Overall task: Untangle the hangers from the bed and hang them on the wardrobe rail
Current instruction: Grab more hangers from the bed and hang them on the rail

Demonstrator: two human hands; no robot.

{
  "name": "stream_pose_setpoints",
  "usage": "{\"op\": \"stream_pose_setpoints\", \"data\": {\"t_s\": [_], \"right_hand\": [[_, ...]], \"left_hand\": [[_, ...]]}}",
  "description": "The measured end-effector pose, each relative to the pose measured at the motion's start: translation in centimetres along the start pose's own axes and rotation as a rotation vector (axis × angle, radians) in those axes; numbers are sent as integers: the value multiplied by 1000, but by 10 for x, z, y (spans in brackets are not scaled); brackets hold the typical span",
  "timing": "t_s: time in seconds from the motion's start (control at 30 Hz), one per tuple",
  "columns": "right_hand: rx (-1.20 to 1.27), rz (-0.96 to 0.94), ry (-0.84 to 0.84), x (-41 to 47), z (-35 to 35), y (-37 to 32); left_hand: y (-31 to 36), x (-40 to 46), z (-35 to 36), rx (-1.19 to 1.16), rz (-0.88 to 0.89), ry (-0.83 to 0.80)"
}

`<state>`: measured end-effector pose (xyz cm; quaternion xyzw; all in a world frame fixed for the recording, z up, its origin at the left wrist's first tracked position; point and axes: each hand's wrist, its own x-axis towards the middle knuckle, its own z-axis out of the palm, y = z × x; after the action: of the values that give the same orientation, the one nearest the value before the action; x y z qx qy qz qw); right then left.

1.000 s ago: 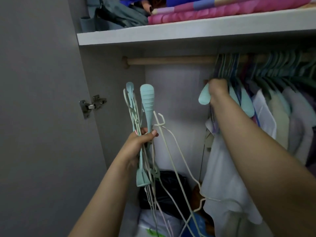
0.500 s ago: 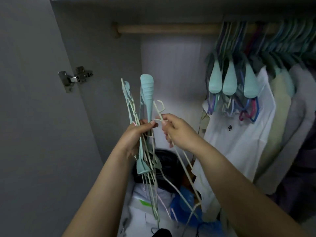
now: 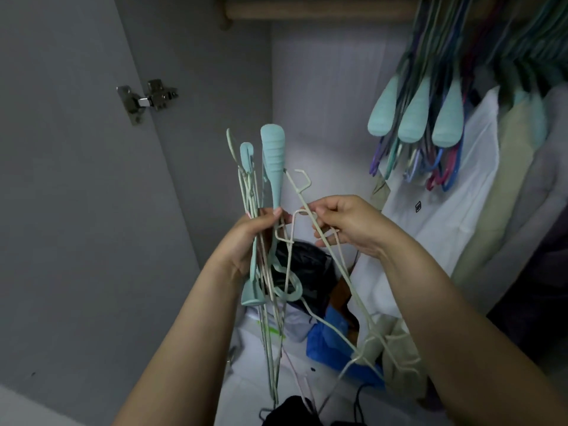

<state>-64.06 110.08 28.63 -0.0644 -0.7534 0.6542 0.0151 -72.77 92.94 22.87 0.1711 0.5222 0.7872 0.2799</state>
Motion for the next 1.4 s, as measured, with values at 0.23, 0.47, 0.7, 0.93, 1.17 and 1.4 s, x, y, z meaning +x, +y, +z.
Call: {"op": "stream_pose_setpoints", "data": {"t_s": [0.23,0.47,0.7,0.93,1.17,1.4], "right_hand": [[-178,0,-137,-5,4,14],[-369,-55,-34,-11,24,34],[-177,51,168,-25,19,34],[-265,25,133,-34,1,35],[-347,-195,-97,-50,0,32],[-376,-273,-264,-60,16,22]], "left_hand": [[1,-11,7,73,46,212],[23,-7,23,154,-21,423],[21,-17,31,156,-90,262],[9,-30,20,-64,-54,137],[2,-32,25,-148,-58,143],[6,-38,26,-164,-78,55]]}}
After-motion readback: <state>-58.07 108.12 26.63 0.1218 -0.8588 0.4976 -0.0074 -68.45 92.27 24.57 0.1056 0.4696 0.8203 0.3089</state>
